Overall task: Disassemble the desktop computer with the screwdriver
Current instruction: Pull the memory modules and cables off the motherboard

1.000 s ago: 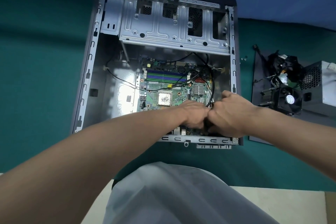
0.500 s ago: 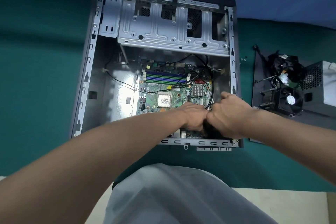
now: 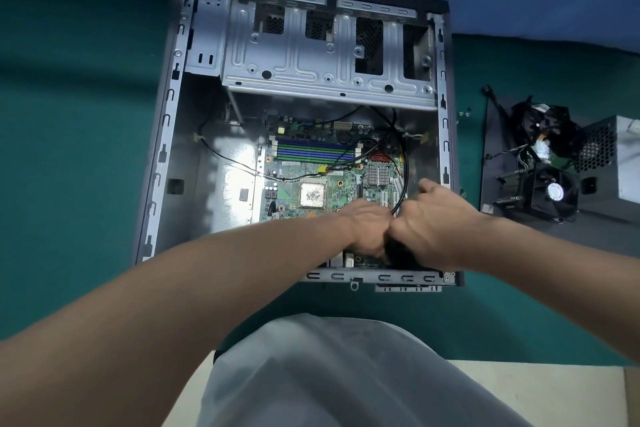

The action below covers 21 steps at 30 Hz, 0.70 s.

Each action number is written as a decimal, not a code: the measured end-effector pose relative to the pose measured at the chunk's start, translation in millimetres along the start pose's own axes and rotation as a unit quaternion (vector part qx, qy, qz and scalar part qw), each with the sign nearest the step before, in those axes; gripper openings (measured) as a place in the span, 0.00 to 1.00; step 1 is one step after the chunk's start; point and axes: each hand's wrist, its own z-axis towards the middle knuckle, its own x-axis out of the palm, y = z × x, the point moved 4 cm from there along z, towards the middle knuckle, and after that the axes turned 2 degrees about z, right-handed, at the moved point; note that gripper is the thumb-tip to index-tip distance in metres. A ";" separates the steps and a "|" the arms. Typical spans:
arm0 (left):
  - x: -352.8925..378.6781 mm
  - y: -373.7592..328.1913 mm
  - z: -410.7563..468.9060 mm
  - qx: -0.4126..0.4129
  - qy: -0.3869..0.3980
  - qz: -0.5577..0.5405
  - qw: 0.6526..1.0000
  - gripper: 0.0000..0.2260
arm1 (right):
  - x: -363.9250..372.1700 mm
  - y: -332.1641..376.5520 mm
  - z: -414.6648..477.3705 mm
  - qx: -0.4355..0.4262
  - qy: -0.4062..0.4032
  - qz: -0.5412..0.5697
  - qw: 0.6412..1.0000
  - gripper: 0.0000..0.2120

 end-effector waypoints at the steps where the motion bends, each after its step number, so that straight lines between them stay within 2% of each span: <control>1: 0.9 0.0 1.0 0.003 -0.005 -0.002 1.000 0.08 | -0.5 -0.8 -1.9 -0.002 -0.007 0.014 1.000 0.12; 4: 3.3 0.7 5.8 -0.004 -0.018 -0.002 1.000 0.06 | -11.8 -12.9 -12.8 0.004 -0.065 0.111 0.992 0.10; 7: 6.0 0.2 8.4 0.001 -0.019 0.000 1.000 0.09 | -27.9 -43.2 -25.9 0.050 -0.154 0.226 0.961 0.06; 9: 5.7 0.1 7.9 0.024 -0.023 0.028 0.999 0.11 | -29.3 -63.2 -32.2 0.091 -0.191 0.326 0.922 0.03; 11: 7.4 0.0 7.0 0.045 -0.010 0.054 0.997 0.06 | -22.1 -73.5 -34.3 0.140 -0.246 0.417 0.864 0.04; 13: 10.4 1.1 4.6 0.053 -0.008 0.078 0.995 0.07 | -10.2 -73.9 -34.1 0.189 -0.325 0.462 0.803 0.06; 15: 11.6 2.6 2.1 0.059 -0.011 0.088 0.994 0.08 | 1.6 -65.3 -30.0 0.221 -0.374 0.455 0.778 0.07; 17: 10.3 5.2 1.1 0.063 0.001 0.089 0.994 0.09 | 9.9 -55.2 -23.7 0.246 -0.405 0.422 0.773 0.09; 21: 10.9 1.2 -0.6 0.111 0.003 0.109 0.988 0.07 | 14.7 -43.9 -12.3 0.285 -0.430 0.296 0.804 0.11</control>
